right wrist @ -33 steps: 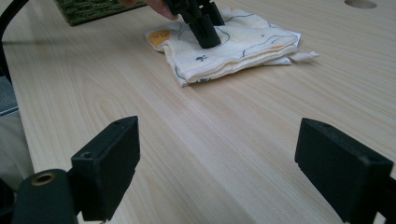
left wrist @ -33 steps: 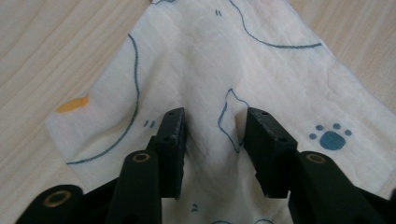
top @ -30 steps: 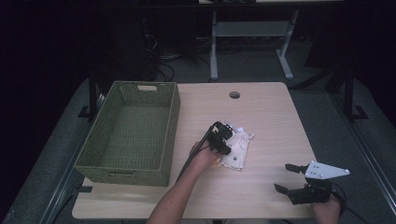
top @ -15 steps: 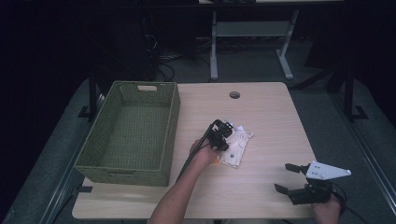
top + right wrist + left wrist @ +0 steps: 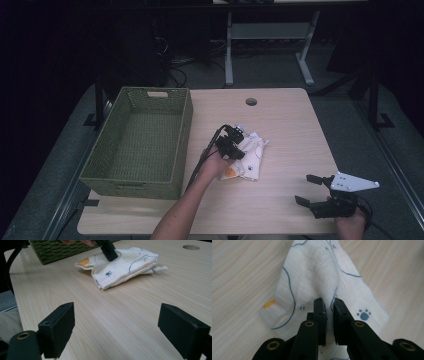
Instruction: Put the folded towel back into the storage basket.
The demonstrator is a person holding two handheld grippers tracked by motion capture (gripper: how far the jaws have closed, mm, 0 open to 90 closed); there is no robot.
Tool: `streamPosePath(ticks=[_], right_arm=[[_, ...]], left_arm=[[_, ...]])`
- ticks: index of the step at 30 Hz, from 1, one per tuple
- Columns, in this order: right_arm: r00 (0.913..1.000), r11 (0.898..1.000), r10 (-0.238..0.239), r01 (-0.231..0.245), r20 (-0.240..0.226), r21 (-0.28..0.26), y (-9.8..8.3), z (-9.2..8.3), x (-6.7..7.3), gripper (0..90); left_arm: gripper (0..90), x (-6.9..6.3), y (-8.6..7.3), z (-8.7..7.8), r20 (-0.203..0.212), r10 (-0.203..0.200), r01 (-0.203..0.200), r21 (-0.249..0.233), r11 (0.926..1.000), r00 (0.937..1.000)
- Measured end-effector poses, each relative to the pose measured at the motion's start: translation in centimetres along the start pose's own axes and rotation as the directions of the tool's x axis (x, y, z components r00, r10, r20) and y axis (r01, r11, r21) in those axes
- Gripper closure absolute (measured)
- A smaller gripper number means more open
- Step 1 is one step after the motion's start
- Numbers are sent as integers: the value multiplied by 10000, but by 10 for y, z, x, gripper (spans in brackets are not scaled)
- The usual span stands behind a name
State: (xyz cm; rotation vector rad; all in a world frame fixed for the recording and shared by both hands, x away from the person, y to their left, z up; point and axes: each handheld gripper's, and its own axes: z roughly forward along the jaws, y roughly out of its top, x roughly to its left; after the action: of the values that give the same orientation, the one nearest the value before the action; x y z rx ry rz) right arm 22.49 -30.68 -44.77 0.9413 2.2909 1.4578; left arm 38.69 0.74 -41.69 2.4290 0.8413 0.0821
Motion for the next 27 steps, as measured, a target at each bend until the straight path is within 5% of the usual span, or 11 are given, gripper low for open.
streamPosePath(ticks=[11,15,20,24,27], right_arm=[[9996,9995,225,-221,154,-236,-2,-6,-5,135],[9996,9997,212,-209,201,-140,-2,-6,-5,135],[9993,9993,311,-307,223,-211,-3,-8,-6,135],[9991,9993,328,-323,252,-213,-4,-10,-6,135],[9991,9992,341,-335,271,-227,-5,-11,-7,135]], left_arm=[[827,-5,-9,-33,1198,-251,362,-913,9952,9925],[827,-2,-15,-43,2456,-443,787,-1320,9881,9683],[826,-1,-22,-51,3391,-663,1260,-1570,9795,9384],[827,0,-26,-58,3508,-697,1331,-1602,9781,9339],[827,3,-29,-62,3780,-807,1506,-1591,9757,9223]])
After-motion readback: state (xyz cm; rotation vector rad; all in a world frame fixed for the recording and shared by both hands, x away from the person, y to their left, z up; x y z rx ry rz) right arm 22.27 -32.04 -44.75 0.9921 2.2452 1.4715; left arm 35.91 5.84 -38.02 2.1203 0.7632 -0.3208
